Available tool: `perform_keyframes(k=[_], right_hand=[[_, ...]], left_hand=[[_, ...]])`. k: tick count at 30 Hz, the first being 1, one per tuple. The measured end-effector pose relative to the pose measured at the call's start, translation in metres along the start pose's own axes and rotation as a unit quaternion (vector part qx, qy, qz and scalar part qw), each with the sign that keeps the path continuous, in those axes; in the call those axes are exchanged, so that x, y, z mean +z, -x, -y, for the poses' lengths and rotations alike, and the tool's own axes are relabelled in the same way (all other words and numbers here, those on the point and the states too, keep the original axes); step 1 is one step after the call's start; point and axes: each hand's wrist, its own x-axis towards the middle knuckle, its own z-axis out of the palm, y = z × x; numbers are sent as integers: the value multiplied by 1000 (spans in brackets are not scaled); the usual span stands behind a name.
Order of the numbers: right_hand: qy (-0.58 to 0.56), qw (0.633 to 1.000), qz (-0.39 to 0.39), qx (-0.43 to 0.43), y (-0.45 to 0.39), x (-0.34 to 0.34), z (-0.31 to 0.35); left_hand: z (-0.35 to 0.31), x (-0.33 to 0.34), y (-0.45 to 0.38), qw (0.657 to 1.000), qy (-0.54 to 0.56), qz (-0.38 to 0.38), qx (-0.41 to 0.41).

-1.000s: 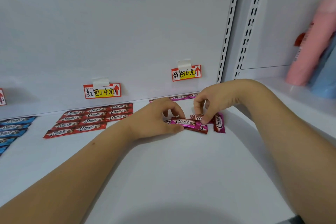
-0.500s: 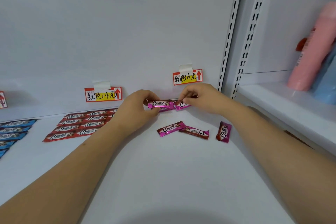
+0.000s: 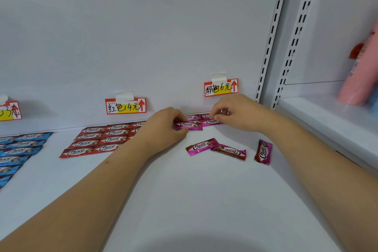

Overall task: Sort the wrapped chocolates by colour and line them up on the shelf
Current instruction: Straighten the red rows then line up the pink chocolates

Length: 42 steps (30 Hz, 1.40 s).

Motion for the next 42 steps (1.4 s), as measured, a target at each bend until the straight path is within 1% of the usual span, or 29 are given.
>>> perform_keyframes(k=[3, 7, 9, 12, 13, 14, 16, 17, 18, 20, 22, 23, 26, 28, 31, 34, 36, 39, 42], right_hand=[[22, 999, 37, 12, 2, 0, 1], [18, 999, 43, 20, 3, 0, 2], [1, 999, 27, 17, 2, 1, 3], [-87, 995, -38, 11, -4, 5, 6], [-128, 991, -43, 9, -6, 7, 8], [-175, 984, -34, 9, -7, 9, 10], [-255, 967, 10, 22, -7, 12, 15], [-275, 960, 26, 32, -6, 11, 16], [-281, 959, 25, 43, -6, 8, 16], [-262, 962, -23, 78, -6, 0, 8], [-194, 969, -87, 125, -7, -10, -8], [-164, 970, -101, 150, -6, -14, -17], [-130, 961, -101, 221, -5, -18, -40], [-118, 957, -96, 246, -3, -18, -45], [-99, 962, -63, 246, -2, -14, -45], [-35, 973, -21, 225, -1, -7, -45], [-24, 975, -26, 218, 0, -6, -46], [-34, 975, -58, 212, 0, -6, -48], [-2, 978, -84, 192, 1, -8, -44]], left_hand=[[0, 0, 0, 1000, -2, 0, 2], [1, 0, 0, 1000, -3, -1, 4], [1, 0, 0, 1000, -5, -13, 11], [-1, -1, -1, 998, 13, -61, 32], [-3, -1, -1, 996, 19, -74, 42], [-4, 0, -1, 995, 22, -81, 52], [-8, 1, -1, 993, 25, -89, 71], [-10, 2, 0, 992, 28, -93, 78], [-11, 3, 0, 992, 29, -94, 83], [-14, 6, 1, 993, 30, -83, 81], [-17, 7, 2, 995, 21, -53, 79], [-18, 8, 2, 996, 11, -33, 82], [-20, 10, 3, 996, -34, 28, 80], [-19, 11, 4, 994, -56, 51, 80], [-16, 10, 2, 993, -59, 62, 84], [-14, 11, 1, 992, -63, 59, 90], [-14, 12, 1, 991, -70, 57, 97], [-16, 15, 1, 988, -94, 60, 106], [-17, 16, 1, 986, -111, 64, 110]])
